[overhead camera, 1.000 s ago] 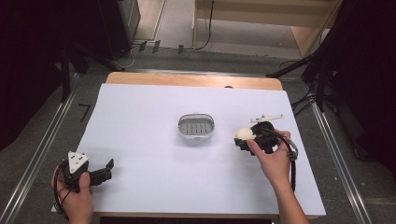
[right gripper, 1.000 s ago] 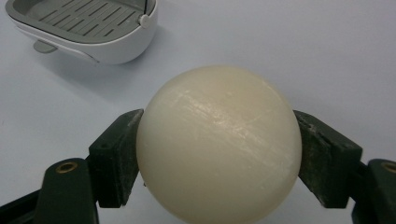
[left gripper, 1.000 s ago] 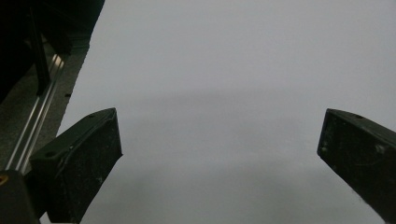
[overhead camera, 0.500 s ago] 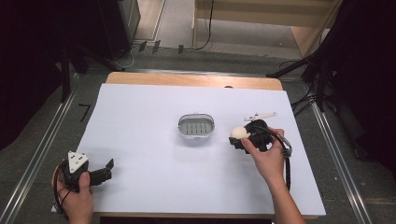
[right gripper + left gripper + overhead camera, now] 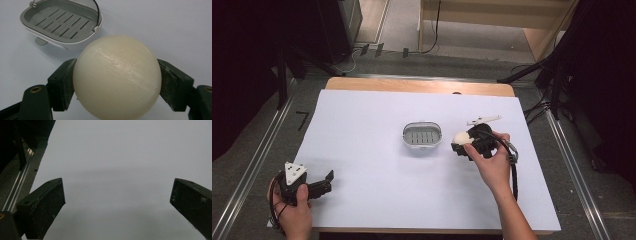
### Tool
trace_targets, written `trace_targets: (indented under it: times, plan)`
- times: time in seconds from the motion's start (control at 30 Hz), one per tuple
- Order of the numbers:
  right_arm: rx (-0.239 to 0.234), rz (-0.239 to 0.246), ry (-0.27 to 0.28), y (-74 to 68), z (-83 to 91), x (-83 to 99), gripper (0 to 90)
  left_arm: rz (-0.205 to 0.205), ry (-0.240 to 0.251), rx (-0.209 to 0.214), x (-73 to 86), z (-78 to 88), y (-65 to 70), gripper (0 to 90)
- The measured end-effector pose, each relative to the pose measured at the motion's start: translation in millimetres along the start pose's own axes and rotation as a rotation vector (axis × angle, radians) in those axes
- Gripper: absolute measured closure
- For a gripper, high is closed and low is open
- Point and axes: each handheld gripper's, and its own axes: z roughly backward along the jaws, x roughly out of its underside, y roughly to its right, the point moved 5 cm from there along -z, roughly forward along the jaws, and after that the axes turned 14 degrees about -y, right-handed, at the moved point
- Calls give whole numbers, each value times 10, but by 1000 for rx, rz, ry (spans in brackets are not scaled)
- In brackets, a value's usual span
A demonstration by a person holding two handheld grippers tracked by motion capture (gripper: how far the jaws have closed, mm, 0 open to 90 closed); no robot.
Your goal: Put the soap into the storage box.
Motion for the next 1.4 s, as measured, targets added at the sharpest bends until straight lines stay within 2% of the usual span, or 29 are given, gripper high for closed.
trace_targets:
  times: [1.0, 1.4]
  plan:
    - [-4, 28, 5, -154, -18, -241, 244, 7, -1, -2, 0, 0, -5, 1]
    - [-13, 55, 5, -280, -49, -378, 244, 7, -6, -3, 1, 1, -10, 1]
